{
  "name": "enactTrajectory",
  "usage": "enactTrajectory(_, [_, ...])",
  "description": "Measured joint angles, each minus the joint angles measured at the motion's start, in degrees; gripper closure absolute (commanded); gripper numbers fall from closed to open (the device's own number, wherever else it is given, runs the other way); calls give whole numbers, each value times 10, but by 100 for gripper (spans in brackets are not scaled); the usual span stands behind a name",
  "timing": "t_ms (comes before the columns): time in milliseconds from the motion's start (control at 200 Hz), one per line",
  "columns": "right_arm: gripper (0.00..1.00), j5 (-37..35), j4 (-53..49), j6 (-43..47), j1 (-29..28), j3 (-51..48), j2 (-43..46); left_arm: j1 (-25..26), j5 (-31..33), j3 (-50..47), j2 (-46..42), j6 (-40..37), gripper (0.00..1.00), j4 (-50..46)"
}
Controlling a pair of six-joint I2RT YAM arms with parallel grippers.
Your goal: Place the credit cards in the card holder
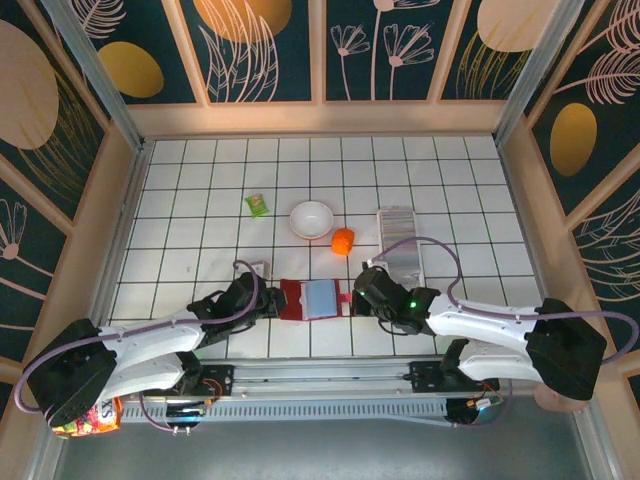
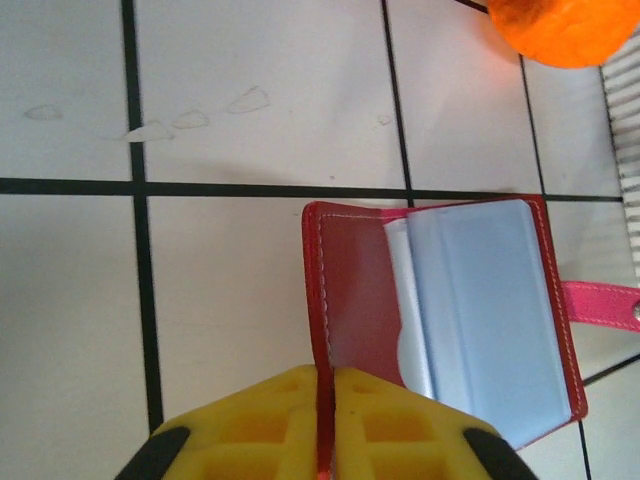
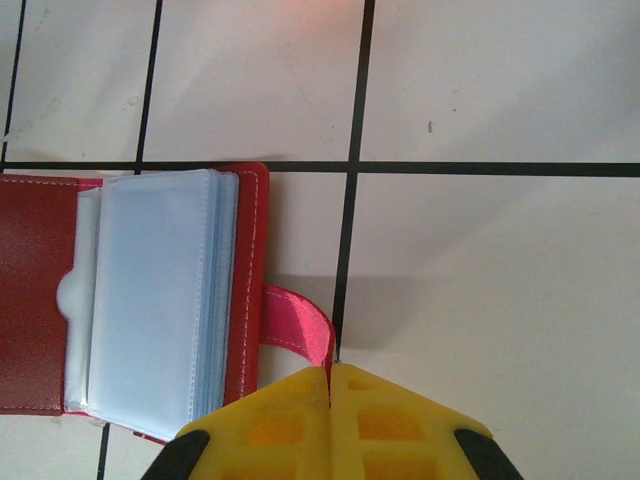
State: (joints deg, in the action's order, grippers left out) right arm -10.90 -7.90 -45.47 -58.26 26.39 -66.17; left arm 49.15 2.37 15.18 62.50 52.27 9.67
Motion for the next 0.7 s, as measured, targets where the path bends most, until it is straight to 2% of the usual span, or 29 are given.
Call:
enactTrajectory(20, [100, 0, -2, -1, 0, 0, 0, 0, -3, -1, -1, -1, 92, 3])
enactTrajectory(100, [86, -3, -17, -1, 0, 3, 0, 0, -10, -4, -10, -1, 93, 9])
enactTrajectory(230, [70, -17, -64, -2, -4, 30, 0, 0, -19, -12, -22, 0, 94, 16])
enactTrajectory(480, [66, -48, -164, 1, -61, 134, 23, 0, -24, -25, -25, 6, 94, 36])
enactTrajectory(701, [60, -35, -142, -8, -118, 165, 9, 0, -30, -38, -25, 12, 92, 51])
